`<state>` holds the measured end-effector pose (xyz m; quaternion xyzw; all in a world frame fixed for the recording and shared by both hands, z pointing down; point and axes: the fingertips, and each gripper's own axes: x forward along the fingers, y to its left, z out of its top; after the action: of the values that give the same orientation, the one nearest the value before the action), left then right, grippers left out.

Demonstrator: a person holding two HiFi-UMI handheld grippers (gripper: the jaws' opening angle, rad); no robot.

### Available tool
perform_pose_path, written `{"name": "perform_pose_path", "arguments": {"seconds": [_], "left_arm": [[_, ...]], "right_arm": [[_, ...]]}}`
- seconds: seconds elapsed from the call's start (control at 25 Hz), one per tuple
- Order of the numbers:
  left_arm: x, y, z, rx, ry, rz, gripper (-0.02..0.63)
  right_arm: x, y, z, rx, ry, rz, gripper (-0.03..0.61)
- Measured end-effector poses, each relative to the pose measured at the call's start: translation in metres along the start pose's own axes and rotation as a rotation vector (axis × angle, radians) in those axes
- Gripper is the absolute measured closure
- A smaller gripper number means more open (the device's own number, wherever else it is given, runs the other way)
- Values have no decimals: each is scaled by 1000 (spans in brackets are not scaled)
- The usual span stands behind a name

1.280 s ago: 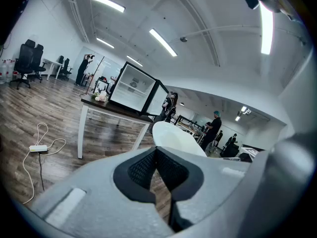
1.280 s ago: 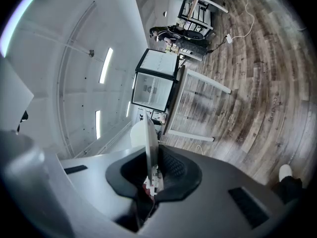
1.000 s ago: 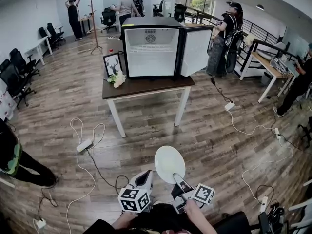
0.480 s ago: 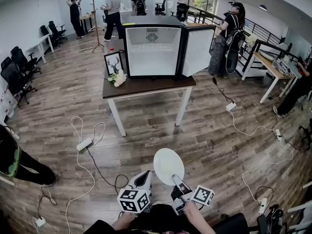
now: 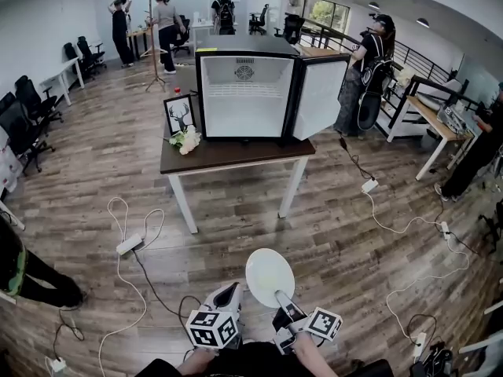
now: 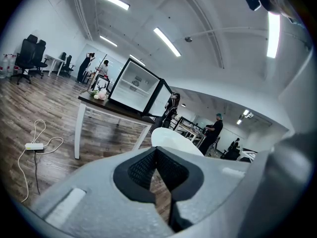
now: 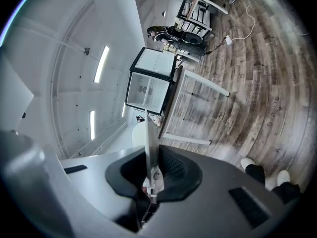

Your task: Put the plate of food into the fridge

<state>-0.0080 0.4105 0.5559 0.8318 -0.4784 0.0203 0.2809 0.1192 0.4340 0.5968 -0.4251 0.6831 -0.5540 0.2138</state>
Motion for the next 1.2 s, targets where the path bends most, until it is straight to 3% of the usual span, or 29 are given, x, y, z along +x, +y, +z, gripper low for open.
{"name": "perform_pose_path", "arguments": {"seconds": [0.6,1.2], "left_arm": [[80,52,69,3,-9,-24,606],[132,120,121,11,25,-66,606]], "right_arm": [[95,5,50,32,-8,-9,531],[191,14,69,31,-39,-23,529]]}}
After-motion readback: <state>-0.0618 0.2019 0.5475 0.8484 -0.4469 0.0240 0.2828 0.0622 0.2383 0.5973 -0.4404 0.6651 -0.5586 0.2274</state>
